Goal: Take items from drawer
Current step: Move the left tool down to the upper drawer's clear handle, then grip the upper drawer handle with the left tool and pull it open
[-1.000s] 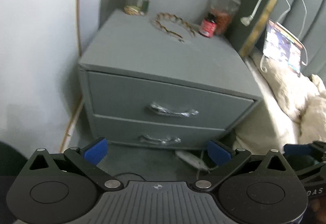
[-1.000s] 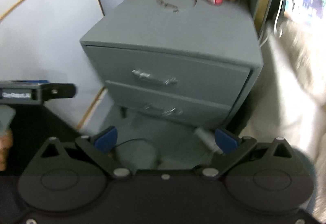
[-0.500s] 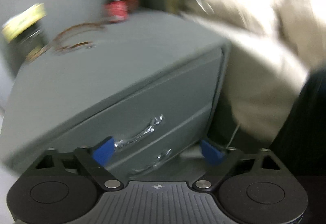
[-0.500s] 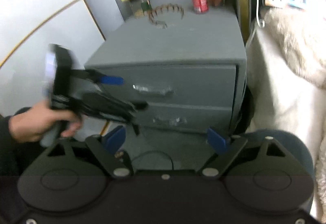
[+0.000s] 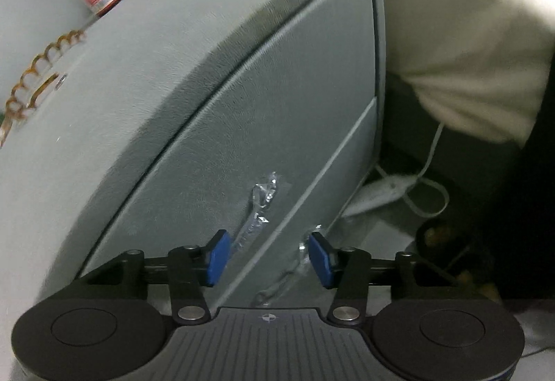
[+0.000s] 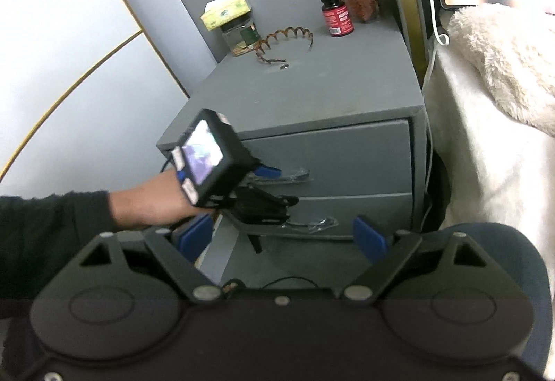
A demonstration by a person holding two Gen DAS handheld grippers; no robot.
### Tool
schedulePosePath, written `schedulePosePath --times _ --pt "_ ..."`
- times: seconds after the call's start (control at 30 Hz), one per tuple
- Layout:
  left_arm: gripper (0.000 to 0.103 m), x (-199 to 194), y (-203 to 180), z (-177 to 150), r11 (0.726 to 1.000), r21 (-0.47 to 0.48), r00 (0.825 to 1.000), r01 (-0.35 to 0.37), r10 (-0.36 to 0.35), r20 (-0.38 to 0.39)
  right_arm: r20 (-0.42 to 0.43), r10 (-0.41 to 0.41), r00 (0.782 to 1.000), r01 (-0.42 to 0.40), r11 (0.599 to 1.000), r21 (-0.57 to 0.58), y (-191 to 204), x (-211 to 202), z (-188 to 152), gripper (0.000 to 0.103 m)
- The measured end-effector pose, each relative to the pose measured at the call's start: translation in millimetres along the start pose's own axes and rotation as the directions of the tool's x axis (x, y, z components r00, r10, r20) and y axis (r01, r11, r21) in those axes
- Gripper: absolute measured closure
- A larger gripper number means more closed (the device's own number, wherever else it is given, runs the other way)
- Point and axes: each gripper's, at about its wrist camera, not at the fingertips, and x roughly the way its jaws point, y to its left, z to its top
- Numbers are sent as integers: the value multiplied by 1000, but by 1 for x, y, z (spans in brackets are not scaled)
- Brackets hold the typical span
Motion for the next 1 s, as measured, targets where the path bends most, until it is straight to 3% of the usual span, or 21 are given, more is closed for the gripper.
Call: schedulePosePath --times 0.2,0.27,0.4,0.53,0.6,0.77,0.83,0.93,1.0 --pt "56 2 -2 -7 995 97 1000 22 -23 6 -11 6 1000 -6 1000 -2 1 3 1 14" --pt "60 1 0 -7 994 103 1000 27 -28 4 -13 6 1000 -6 1000 -2 2 4 1 14" --pt "78 -3 13 -4 996 78 999 46 -45 -10 -15 2 1000 -2 1000 -4 1 4 0 14" --pt "79 -8 17 -6 990 114 997 79 -79 -3 -15 4 1000 -4 1000 1 0 5 1 14" --pt "79 -10 16 -5 979 183 996 85 -83 -19 -16 2 1000 -2 1000 2 0 5 2 14" --pt "79 -7 18 -2 979 183 996 90 -86 -31 -18 -5 1000 5 1000 5 1 7 4 14" --pt "79 -6 15 -3 976 205 997 78 -74 -27 -19 -7 1000 7 1000 5 1 7 4 14" --pt "80 8 -17 -5 921 386 997 -53 70 -29 -18 -6 1000 6 1000 6 2 7 3 14" --pt "74 13 -31 -7 912 396 993 -107 119 -5 -23 -8 1000 8 1000 0 3 7 3 13"
